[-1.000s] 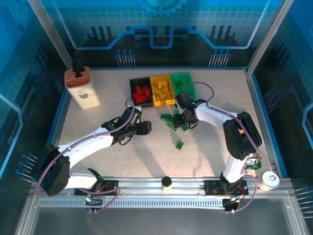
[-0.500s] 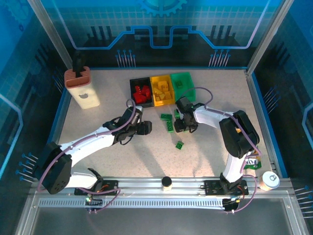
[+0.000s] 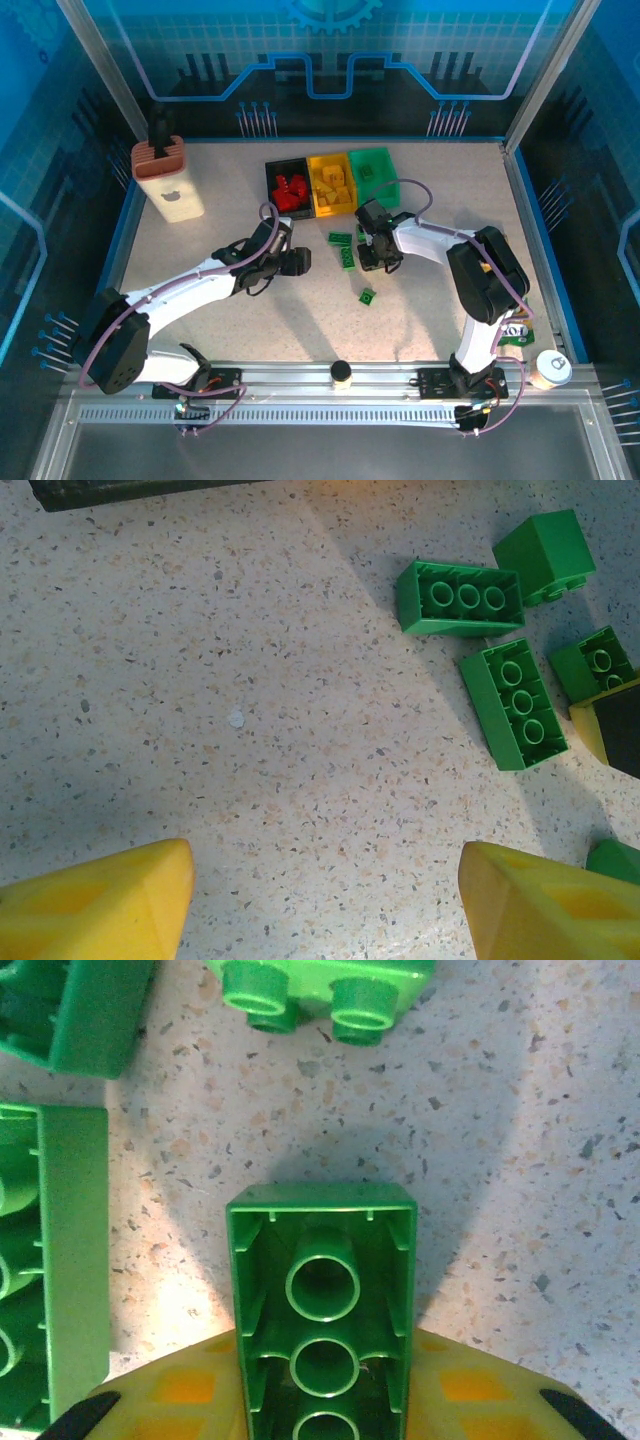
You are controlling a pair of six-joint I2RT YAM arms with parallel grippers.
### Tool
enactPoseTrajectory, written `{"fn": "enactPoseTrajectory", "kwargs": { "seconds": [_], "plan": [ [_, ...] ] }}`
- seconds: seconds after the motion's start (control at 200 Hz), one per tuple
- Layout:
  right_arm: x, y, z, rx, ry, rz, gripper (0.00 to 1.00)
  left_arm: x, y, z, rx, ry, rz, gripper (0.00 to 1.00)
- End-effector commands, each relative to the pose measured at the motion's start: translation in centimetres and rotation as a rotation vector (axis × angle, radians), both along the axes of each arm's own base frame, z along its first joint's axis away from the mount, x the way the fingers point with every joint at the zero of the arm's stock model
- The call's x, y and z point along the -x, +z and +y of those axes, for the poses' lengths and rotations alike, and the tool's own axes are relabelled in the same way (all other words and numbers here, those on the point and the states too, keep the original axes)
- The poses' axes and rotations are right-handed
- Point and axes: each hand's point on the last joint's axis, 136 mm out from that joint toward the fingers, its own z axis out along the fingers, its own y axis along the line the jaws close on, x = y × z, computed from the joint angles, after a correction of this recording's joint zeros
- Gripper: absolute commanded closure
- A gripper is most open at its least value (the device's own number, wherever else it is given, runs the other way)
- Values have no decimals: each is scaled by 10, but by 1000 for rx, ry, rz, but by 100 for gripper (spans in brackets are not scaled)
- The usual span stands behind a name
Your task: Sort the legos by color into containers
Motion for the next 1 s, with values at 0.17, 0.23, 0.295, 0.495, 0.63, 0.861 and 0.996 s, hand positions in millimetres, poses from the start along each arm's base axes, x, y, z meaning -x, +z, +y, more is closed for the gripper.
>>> {"fn": "enactPoseTrajectory", "kwargs": {
  "seconds": [0.17,0.23,0.295,0.495,0.63,0.861,0.996],
  "plan": [
    [-20,52,3,7,19,-113,75,1,2,-10,30,-37,-11,29],
    [-30,62,2,4,17,-133,75,1,2,-10,27,-37,-11,29],
    [-43,72,-1,-2,9,-150,75,2,1,-10,21,-41,-7,29],
    [-88,103,-9,-31,-25,-204,76,11,-6,-12,2,-56,6,29],
    [-119,116,-15,-36,-43,-226,76,17,-12,-16,-4,-71,16,29],
    [-176,120,-30,-40,-107,-236,76,27,-20,-20,-13,-82,29,29],
    [-204,111,-26,-33,-112,-225,74,29,-22,-24,-11,-88,35,29]
  ]
}}
